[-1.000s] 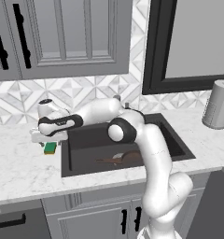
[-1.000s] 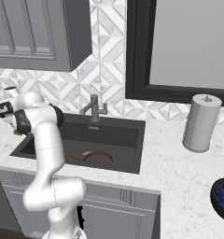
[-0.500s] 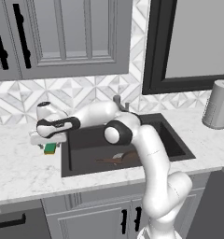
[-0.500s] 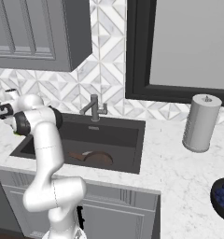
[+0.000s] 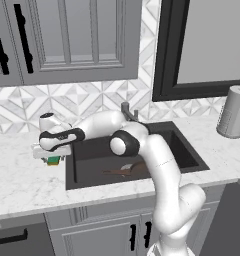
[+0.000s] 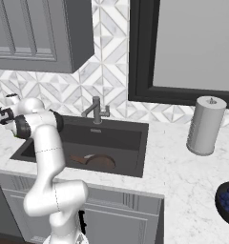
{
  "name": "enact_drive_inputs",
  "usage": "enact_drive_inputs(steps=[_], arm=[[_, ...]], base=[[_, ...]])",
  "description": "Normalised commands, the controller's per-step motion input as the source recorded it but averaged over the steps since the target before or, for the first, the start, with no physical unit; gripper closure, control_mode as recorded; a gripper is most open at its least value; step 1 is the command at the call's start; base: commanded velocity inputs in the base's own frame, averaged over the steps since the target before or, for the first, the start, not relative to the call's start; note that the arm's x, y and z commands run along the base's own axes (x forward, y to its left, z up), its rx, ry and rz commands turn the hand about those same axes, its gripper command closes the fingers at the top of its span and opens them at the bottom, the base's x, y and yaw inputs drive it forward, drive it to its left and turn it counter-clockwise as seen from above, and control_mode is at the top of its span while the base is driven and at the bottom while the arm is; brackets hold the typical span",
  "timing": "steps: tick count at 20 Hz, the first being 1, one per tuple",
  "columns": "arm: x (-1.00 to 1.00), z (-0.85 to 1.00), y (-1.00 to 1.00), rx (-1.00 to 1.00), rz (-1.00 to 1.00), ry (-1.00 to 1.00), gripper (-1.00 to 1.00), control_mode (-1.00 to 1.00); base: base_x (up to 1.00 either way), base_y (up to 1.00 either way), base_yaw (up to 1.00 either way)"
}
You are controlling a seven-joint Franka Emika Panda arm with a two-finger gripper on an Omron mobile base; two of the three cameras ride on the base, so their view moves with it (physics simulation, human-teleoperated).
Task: Pick the pan and sponge and place them into the sink. Then turn on the water.
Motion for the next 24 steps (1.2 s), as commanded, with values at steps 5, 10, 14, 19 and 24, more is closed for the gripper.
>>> enact_drive_inputs(steps=[5,10,14,19,24], arm=[[0.00,-0.02,0.00,0.00,0.00,0.00,1.00,-1.00],[0.00,0.00,0.00,0.00,0.00,0.00,1.00,-1.00],[-0.08,0.00,0.00,0.00,0.00,-0.02,1.00,-1.00],[-0.49,0.78,-0.53,0.06,0.00,-0.07,1.00,-1.00],[-0.38,0.73,-0.97,0.15,0.00,0.06,1.00,-1.00]], base=[[0.00,0.00,0.00],[0.00,0.00,0.00],[0.00,0.00,0.00],[0.00,0.00,0.00],[0.00,0.00,0.00]])
